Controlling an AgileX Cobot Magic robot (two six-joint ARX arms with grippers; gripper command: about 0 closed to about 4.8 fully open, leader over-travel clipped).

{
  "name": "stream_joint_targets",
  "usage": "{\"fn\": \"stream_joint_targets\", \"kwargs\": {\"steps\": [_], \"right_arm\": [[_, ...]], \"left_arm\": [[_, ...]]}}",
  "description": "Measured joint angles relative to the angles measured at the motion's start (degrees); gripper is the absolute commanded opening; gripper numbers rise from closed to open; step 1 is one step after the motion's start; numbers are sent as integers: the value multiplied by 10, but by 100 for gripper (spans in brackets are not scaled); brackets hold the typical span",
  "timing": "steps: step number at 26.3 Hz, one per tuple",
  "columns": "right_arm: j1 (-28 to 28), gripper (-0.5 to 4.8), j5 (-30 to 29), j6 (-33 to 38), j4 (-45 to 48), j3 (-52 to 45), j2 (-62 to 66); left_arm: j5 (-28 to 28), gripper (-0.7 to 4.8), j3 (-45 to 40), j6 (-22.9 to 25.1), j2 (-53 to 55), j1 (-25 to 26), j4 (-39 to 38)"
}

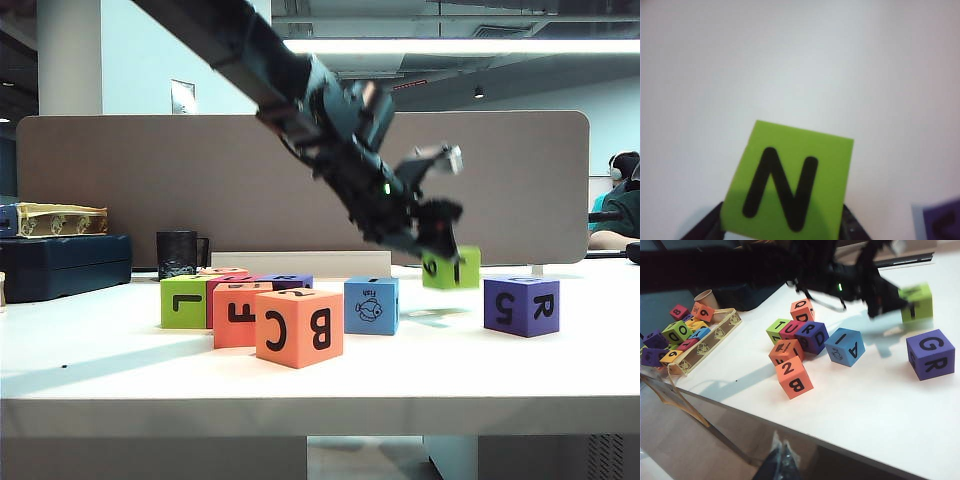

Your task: Select the appropriate blocks from the scattered letter blocks on the table and arrange them in a row to spell out "TURING".

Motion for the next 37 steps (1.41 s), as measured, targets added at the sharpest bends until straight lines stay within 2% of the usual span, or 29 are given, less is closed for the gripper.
{"fn": "stream_joint_targets", "kwargs": {"steps": [5,6,9,16,21,26,37], "right_arm": [[0,-1,0,0,0,0,0],[0,-1,0,0,0,0,0],[0,-1,0,0,0,0,0],[0,-1,0,0,0,0,0],[0,-1,0,0,0,0,0],[0,-1,0,0,0,0,0],[0,-1,0,0,0,0,0]], "left_arm": [[-31,268,32,-125,-49,-2,-25],[-33,268,36,-162,-63,-5,-43],[-41,268,36,-222,-85,-17,-99],[-97,268,35,-258,-106,-50,-238],[-127,268,33,-350,-103,-59,-333],[-133,268,29,-380,-103,-82,-345],[-193,268,28,-417,-78,-104,-358]]}}
